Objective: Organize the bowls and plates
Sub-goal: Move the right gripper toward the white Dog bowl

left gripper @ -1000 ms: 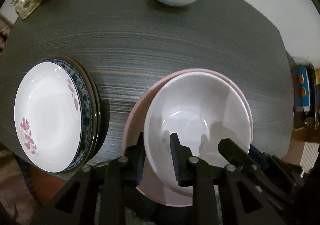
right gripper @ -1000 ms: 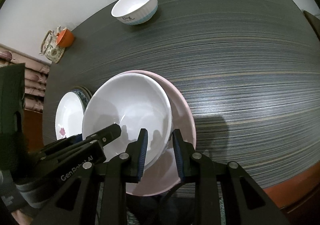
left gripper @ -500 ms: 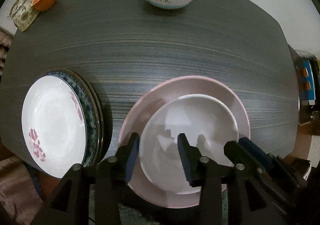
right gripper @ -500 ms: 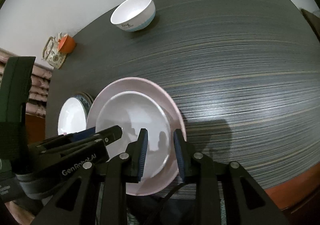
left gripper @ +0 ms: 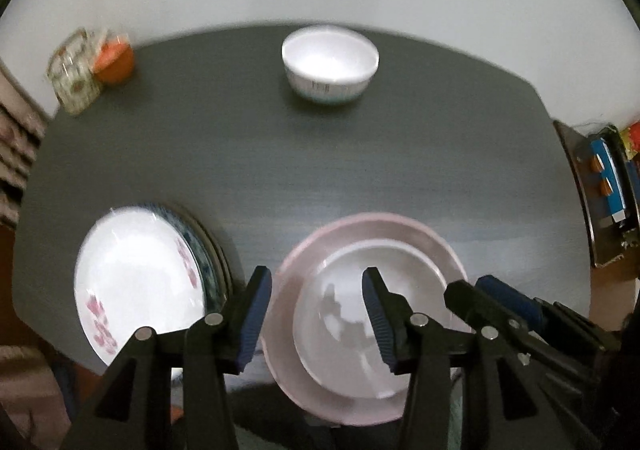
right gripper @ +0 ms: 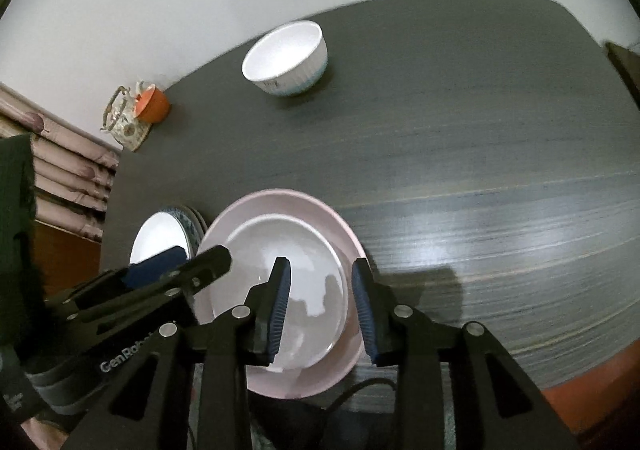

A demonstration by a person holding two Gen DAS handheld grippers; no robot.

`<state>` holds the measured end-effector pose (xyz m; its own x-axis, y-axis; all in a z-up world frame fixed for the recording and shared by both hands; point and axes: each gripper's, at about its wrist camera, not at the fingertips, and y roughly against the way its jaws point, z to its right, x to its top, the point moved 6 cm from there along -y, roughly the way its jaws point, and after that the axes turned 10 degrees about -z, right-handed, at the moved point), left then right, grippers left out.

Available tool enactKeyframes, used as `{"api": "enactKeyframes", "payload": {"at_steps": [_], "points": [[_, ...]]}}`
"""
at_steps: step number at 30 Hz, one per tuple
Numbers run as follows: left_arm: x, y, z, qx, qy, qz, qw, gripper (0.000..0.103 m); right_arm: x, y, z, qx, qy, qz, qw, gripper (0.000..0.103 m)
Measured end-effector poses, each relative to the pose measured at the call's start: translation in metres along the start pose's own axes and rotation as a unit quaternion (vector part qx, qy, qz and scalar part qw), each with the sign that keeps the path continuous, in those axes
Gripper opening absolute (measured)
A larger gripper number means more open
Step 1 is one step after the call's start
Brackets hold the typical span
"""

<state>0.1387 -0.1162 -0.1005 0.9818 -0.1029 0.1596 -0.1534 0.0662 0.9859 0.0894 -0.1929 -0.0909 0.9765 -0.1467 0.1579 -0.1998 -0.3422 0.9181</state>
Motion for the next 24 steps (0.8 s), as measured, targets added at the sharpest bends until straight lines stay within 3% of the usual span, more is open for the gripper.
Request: {"api": "enactKeyframes", "payload": {"at_steps": [8,24], "points": [[0.009,0.017,-0.008,0.024,-0.005,0.068,0.9974,0.049,0.012,0.014,-0.016,-0.012,0.04,0.042,0.998,0.031],[0.042,0.005,-0.027,0.042,0.013,0.089,0.995,0.049,0.054,0.015,-0.023,-0.027,0.074,0.062,0.995,0.032]]}}
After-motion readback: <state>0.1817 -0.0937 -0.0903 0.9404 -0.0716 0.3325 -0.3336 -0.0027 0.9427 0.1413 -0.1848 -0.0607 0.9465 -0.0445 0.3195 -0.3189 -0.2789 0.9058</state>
